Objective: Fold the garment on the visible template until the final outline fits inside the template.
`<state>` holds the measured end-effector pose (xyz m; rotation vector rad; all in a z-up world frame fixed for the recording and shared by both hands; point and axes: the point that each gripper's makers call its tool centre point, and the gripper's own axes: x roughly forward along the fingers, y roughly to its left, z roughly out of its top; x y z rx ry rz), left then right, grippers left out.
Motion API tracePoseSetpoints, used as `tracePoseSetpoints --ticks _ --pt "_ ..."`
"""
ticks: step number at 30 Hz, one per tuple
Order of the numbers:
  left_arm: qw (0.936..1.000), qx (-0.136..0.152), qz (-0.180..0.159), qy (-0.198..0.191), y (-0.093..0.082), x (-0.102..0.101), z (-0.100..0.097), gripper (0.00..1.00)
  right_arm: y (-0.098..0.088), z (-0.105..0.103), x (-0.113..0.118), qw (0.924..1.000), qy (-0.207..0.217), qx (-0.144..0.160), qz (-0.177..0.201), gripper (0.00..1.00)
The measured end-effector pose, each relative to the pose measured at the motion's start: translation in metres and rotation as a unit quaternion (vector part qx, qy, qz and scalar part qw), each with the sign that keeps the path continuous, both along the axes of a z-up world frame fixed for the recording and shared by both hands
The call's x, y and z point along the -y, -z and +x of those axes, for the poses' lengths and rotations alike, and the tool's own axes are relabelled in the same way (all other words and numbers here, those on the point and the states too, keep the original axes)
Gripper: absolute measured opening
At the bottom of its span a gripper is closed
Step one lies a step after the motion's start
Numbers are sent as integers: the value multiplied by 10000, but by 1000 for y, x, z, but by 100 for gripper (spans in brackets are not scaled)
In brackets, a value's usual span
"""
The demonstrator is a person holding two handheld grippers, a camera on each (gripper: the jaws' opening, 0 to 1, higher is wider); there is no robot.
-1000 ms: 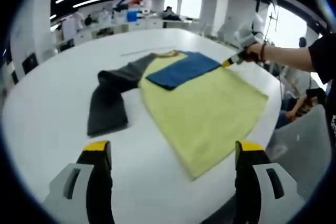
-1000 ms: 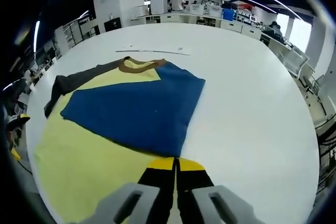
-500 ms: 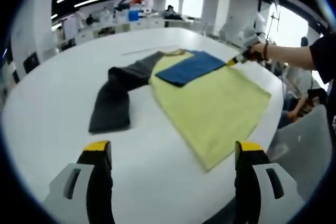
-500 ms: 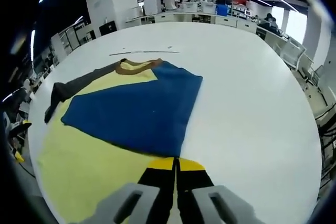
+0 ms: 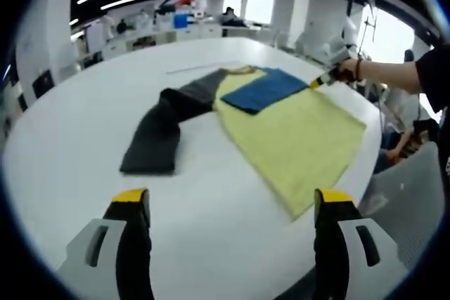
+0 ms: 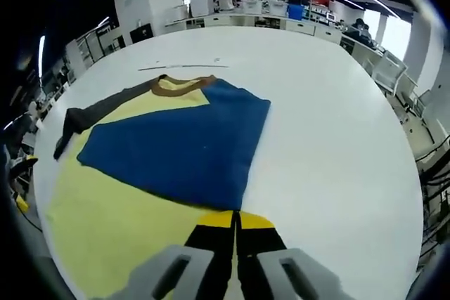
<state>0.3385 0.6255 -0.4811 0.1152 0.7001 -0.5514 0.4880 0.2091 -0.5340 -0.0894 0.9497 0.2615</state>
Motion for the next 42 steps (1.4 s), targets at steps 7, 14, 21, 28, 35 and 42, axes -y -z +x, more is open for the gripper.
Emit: tracePoseSetpoints --ticks 7,14,21,28,35,42 --pt "10000 -2 27 -42 -1 -4 2 92 0 -1 9 9999 90 -28 -35 0" --pt "10000 -5 35 -73 -2 -6 4 91 -1 -2 7 9999 144 -25 91 0" --pt "9995 19 -182 -263 -7 -10 9 89 -21 2 3 9981 252 377 426 14" --pt "9992 1 -120 -394 -8 -20 13 86 -42 -4 -15 9956 -44 615 709 42" --pt "9975 -44 -327 -629 -10 -28 22 82 -62 -23 -38 9923 -510 688 898 63" --pt "9940 -63 -445 -999 -8 -41 35 78 -80 -45 -55 9882 -844 775 1015 76"
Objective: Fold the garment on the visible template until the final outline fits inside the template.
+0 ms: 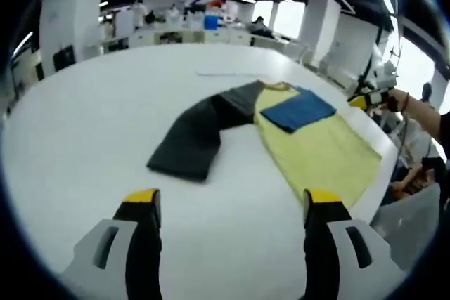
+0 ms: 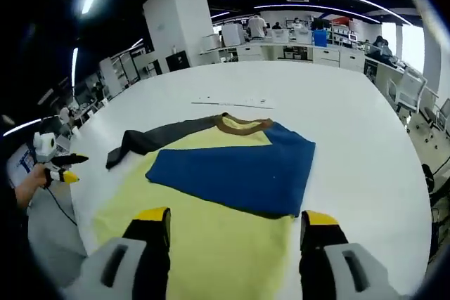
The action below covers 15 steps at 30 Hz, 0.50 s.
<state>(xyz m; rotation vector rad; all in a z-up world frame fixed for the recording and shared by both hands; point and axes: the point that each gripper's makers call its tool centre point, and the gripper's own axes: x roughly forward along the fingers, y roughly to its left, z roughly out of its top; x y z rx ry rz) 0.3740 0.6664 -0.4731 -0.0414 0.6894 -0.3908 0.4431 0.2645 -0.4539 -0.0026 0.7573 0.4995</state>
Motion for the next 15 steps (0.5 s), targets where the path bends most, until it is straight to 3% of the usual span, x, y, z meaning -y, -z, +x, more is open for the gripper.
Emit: tracePoseSetpoints --ticks 10,15 --pt "9987 -24 -247 -453 8 -12 20 70 -20 -24 -11 9995 -214 212 136 80" --pt "9969 -54 -381 -692 15 -16 30 61 -31 -35 -18 9990 -253 281 252 79"
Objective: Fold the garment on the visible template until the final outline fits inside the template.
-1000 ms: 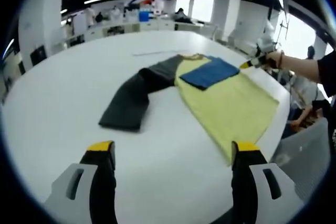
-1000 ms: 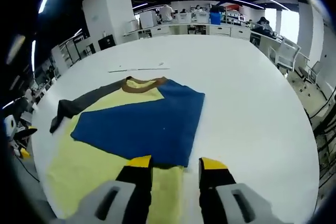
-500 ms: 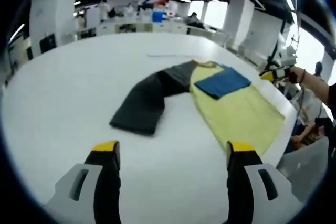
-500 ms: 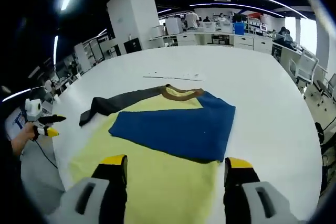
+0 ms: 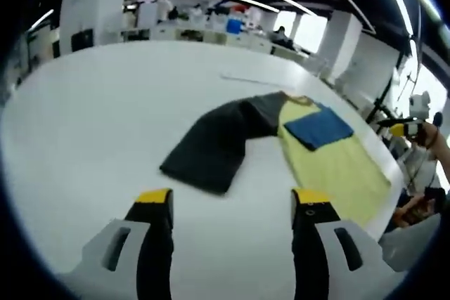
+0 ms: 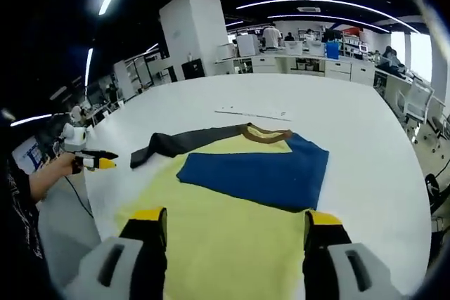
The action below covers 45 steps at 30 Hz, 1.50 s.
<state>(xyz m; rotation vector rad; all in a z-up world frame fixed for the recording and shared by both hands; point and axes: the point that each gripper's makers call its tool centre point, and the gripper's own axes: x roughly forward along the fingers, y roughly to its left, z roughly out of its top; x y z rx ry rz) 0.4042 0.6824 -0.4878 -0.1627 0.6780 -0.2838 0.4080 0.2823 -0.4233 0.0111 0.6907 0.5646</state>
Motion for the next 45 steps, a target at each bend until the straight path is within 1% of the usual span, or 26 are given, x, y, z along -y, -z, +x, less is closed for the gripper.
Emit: tracePoseSetpoints --ticks 2,5,7,8,10,12,14,17,21,25,27,30,31,33,34,35,36,38,41,43,45 --pt "9996 22 -88 -254 2 -4 6 58 -4 -3 -1 10000 0 29 26 79" --pt "9990 -3 -75 -440 6 -8 12 52 -7 -4 0 10000 38 57 57 78" --pt "9985 17 -70 -539 8 -9 16 49 -8 -5 0 9999 59 60 78 77" --pt "9979 19 -98 -647 10 -10 19 49 -9 -5 0 9999 63 74 83 77" --pt "9969 43 -145 -767 13 -12 24 45 -9 -5 1 9998 82 147 44 77" --pt "9958 -8 -186 -891 16 -13 27 41 -4 -7 5 9999 121 103 -66 77" --pt "9951 -48 -129 -978 20 -14 29 38 -2 -9 8 9997 146 119 -172 77" --pt "9938 -96 101 -1106 27 -17 32 36 0 -11 9 9998 176 62 -115 77" --pt "9915 -179 120 -1285 32 -20 33 33 -2 -13 9 9997 172 75 -121 77" --pt "9905 -209 117 -1351 37 -17 34 28 -4 -14 9 9997 180 98 -90 78" --pt "9901 -267 155 -1372 39 -16 34 26 -4 -16 7 9998 149 76 -80 78" --pt "9874 -414 135 -1520 44 -17 33 26 -5 -18 6 9999 119 88 -90 79" --pt "9876 -328 140 -1526 42 -17 35 23 -6 -19 6 9998 122 95 -81 79" --pt "9860 -465 193 -1592 45 -18 34 18 -7 -19 7 9998 161 127 -65 79" --pt "9855 -506 269 -1597 46 -20 34 13 -8 -19 7 9997 176 140 -62 79" --pt "9853 -618 268 -1570 48 -18 33 7 -8 -19 7 9997 193 144 -64 78" --pt "9851 -645 273 -1571 49 -19 33 3 -7 -19 7 9997 191 140 -65 78" --pt "9845 -649 209 -1617 48 -17 32 1 -7 -20 7 9997 190 127 -66 78" --pt "9861 -607 279 -1523 47 -17 32 0 -6 -21 5 9997 191 130 -57 78" --pt "9872 -537 367 -1460 44 -20 33 0 -6 -21 5 9997 207 131 -31 78" --pt "9878 -477 541 -1381 42 -27 36 0 -5 -21 4 9997 216 128 -18 78"
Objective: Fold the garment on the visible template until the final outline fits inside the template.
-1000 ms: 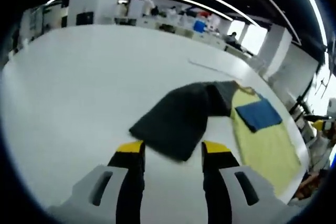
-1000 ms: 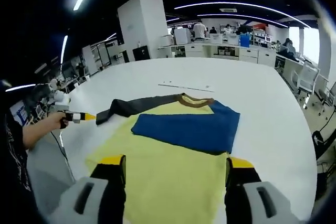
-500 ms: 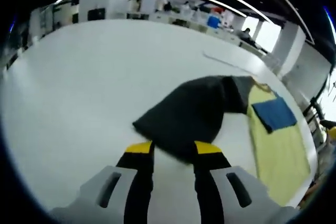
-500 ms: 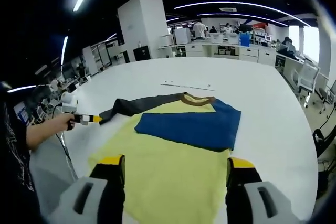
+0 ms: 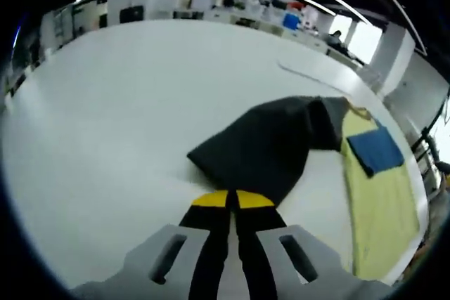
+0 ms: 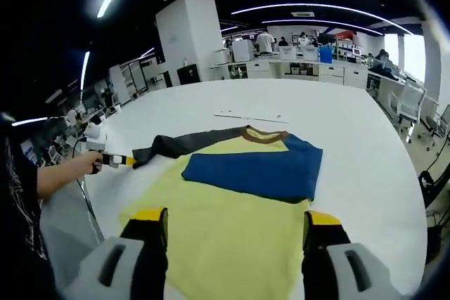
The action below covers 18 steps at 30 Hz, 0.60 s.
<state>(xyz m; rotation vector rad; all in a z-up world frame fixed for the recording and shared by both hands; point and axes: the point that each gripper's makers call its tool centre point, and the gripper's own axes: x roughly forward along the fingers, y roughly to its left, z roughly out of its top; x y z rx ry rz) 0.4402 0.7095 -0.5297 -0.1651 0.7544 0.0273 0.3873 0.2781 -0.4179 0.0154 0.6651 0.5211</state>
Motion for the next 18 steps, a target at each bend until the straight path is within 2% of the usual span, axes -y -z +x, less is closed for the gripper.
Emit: tracePoseSetpoints --ticks 4,10,13,15,18 --pt "9998 54 198 57 -7 -18 9 0 2 -1 -1 10000 -6 -23 1 78" --pt "9991 -31 349 256 -12 -36 20 0 3 0 1 10000 -3 -58 -24 79" --pt "9984 -94 377 404 -10 -40 24 0 2 0 3 10000 6 -24 -54 80" --pt "9972 -123 355 652 -9 -39 28 0 1 1 4 10000 10 8 -51 82" --pt "9974 -220 342 602 -4 -48 30 0 4 0 7 9999 21 -20 -124 85"
